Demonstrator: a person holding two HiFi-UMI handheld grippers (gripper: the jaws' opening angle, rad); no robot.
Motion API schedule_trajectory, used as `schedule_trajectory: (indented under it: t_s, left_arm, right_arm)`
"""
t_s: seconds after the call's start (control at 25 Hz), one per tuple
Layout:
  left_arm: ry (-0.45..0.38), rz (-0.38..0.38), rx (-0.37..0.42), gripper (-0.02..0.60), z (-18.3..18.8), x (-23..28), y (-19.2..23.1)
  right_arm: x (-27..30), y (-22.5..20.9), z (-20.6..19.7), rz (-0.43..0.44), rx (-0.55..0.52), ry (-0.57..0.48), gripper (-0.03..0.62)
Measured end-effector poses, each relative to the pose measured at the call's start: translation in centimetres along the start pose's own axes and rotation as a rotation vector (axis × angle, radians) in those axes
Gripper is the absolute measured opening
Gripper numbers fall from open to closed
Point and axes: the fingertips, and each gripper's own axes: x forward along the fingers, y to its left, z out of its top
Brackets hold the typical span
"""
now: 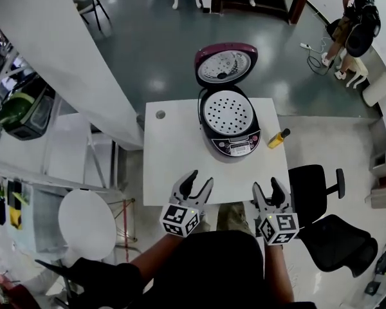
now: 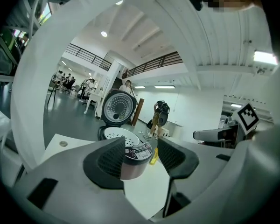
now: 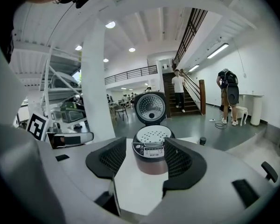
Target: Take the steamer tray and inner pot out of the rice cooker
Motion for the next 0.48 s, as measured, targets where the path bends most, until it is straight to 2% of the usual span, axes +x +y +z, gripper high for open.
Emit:
schedule_trajectory:
  t_s: [0.28, 0.48]
  left_arm:
    - [-0.015, 0.107, -0.011, 0.195, 1.5, 1.3, 2.7]
    - [-0.02, 0.194, -0.032, 0.195, 2.7, 4.6, 4.3]
  right_arm:
    - [5.3, -1.4, 1.6, 0.093, -0.03, 0.01, 0.224]
    - [9.9, -4.0, 3.4, 0.16, -0.055, 0.017, 0.224]
